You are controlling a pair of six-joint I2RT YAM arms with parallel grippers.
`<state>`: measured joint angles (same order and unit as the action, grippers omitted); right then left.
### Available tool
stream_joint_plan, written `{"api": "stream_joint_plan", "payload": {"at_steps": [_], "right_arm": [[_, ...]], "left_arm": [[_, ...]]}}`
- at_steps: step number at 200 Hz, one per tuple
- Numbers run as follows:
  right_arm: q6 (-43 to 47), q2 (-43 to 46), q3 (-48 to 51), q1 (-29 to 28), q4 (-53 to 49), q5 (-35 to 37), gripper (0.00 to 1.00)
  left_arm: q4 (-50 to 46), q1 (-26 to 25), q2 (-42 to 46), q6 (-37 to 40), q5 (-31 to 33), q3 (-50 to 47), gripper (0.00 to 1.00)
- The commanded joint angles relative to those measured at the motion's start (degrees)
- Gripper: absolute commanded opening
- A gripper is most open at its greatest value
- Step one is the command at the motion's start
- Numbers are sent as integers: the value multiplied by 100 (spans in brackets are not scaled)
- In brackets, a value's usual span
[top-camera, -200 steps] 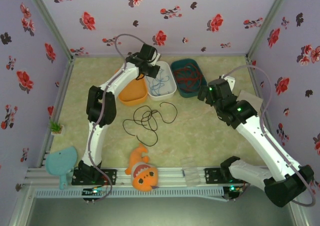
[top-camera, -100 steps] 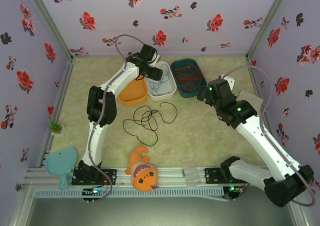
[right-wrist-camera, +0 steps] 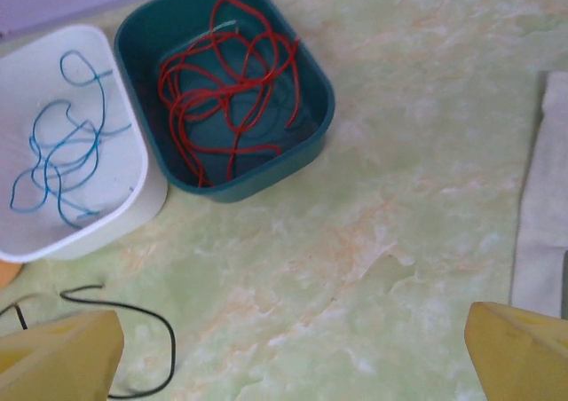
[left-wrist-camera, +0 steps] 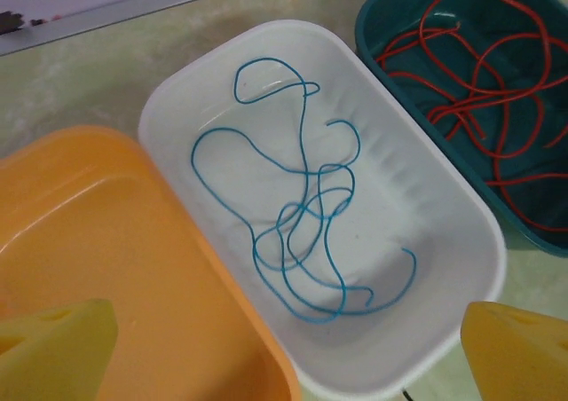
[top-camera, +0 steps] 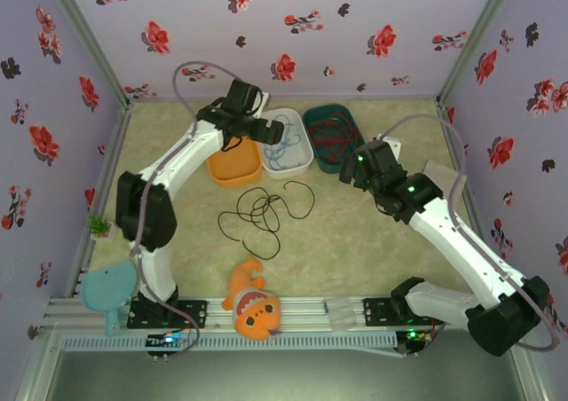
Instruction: Untangle the cables
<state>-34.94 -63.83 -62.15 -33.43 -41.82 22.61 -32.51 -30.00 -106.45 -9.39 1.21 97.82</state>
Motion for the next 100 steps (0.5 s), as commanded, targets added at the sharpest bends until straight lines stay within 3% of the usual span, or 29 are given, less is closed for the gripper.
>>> {"api": "stream_joint_plan", "payload": {"at_steps": [1,55,100], "right_arm": [[25,-139,121,-261,134,-5,99],[-53,-622,725,-607,1295,-1023,89],[112,-1300,882,-656,2180,-1656,84]], "left_arm": [[791,-33,866,-571,-9,-950,100],[1507,-140,2623,-913,-204,-3263,100],[1593,-277,3059,-703,-649,-4376,99]]}}
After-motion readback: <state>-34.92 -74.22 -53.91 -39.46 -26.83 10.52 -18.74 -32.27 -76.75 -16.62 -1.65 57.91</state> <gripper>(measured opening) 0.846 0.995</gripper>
